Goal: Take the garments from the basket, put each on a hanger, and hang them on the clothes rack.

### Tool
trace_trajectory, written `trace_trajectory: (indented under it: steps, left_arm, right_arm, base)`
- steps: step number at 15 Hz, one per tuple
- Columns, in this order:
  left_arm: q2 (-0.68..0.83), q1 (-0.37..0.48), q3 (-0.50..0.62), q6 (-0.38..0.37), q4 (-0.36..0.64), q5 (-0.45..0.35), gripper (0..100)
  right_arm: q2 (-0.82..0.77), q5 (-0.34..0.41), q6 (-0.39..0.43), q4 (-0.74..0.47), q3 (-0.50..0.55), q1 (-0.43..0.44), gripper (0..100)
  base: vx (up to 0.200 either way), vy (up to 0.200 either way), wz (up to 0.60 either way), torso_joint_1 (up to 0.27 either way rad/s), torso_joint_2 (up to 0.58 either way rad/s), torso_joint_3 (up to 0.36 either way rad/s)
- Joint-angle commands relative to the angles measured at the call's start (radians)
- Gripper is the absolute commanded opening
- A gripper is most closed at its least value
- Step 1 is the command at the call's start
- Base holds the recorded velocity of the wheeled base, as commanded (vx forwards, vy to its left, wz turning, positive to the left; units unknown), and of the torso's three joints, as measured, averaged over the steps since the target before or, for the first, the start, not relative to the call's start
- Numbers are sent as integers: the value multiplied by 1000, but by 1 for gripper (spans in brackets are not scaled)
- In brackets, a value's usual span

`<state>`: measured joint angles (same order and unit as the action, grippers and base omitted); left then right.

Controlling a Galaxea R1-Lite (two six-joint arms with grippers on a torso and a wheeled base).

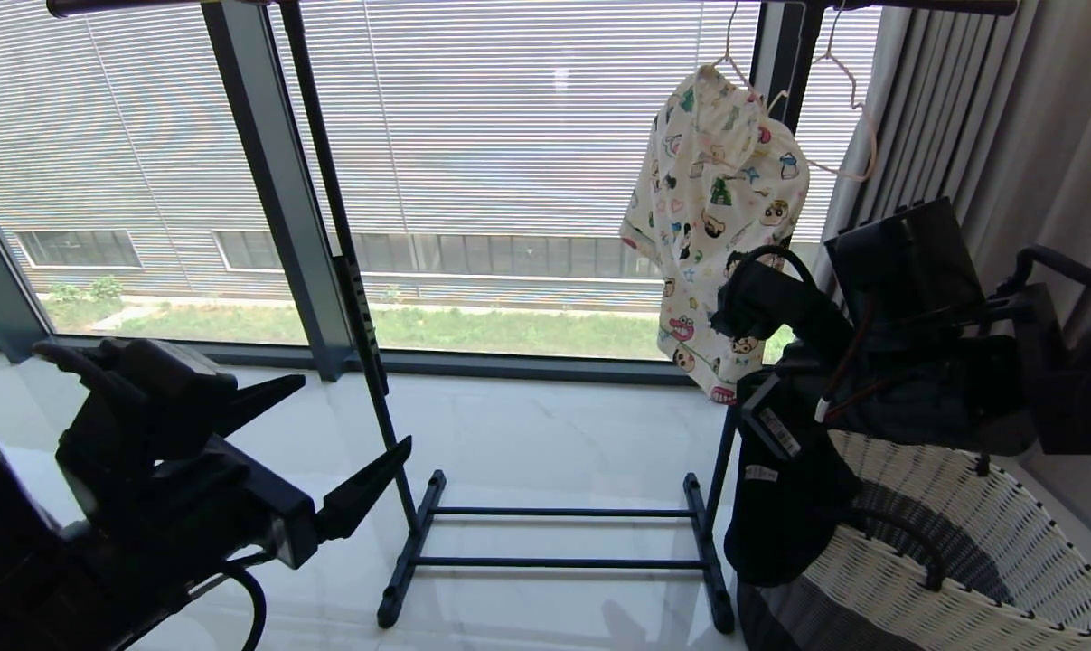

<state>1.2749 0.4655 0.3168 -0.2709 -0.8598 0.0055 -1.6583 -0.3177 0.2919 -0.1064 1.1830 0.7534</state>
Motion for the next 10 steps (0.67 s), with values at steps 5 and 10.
trace_trajectory:
  steps: [5, 10]
  left_arm:
    - [189, 328, 306, 346, 292, -159, 100]
    - [389, 415, 364, 469, 292, -157, 100]
  right_arm:
    - [28, 14, -83, -1, 27, 87, 0]
    - [26, 19, -100, -1, 72, 113, 0]
  base:
    - [0, 0, 0, 0, 0, 0]
    - [0, 0, 0, 0, 0, 0]
